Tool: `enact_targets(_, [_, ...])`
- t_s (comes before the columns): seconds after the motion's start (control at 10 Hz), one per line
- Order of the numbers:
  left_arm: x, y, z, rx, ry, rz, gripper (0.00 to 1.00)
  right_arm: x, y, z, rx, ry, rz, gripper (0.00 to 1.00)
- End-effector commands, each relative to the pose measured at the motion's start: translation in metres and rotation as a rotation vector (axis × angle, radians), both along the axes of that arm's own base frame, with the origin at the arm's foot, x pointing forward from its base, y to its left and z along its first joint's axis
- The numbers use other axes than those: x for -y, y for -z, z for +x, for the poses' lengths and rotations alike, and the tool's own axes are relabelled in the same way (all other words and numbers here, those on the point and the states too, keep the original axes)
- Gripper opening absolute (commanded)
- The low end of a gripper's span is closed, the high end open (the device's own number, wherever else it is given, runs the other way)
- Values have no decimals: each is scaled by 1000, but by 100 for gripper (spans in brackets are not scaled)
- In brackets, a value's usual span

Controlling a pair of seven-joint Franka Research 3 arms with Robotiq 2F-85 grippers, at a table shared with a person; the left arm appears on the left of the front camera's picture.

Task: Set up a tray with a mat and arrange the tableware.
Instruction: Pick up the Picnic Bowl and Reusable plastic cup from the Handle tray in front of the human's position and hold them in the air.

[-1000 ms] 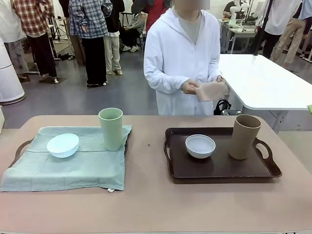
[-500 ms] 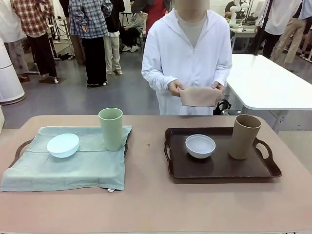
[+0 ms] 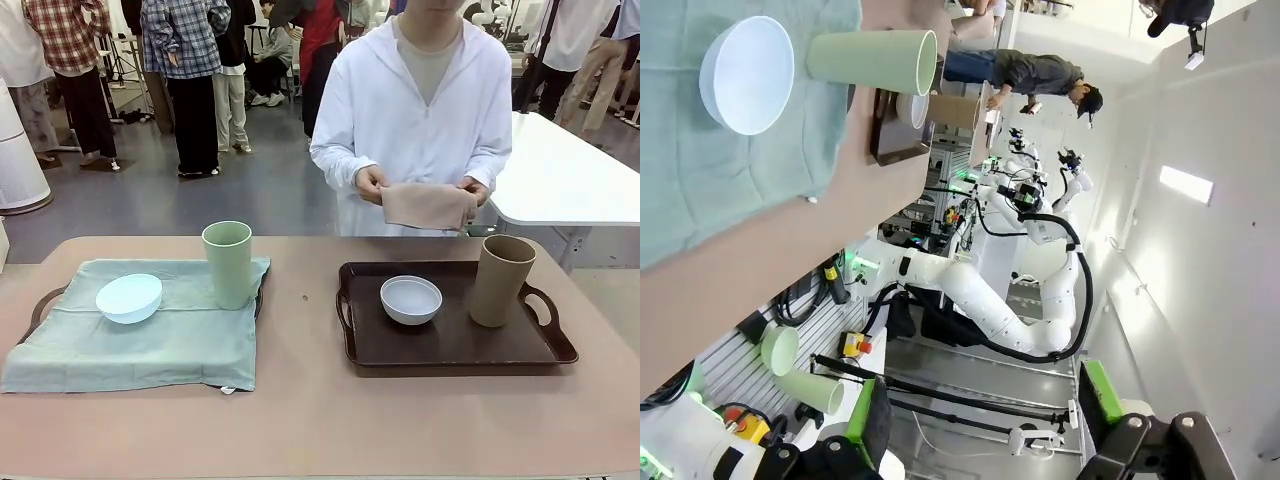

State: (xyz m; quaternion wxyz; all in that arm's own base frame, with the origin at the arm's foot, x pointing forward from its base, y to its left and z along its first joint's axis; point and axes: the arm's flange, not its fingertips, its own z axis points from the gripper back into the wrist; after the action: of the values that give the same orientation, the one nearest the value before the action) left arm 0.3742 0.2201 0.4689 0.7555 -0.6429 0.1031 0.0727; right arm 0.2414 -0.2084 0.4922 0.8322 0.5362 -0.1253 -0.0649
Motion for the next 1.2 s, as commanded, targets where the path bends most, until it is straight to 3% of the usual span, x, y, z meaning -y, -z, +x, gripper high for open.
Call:
enact_targets(0.0, [-2, 4, -2, -7, -6, -7, 100, 3, 1, -3, 6, 1, 5, 100])
enact_targets(1.1, [-2, 4, -2, -7, -6, -7, 100, 3, 1, -3, 6, 1, 5, 100])
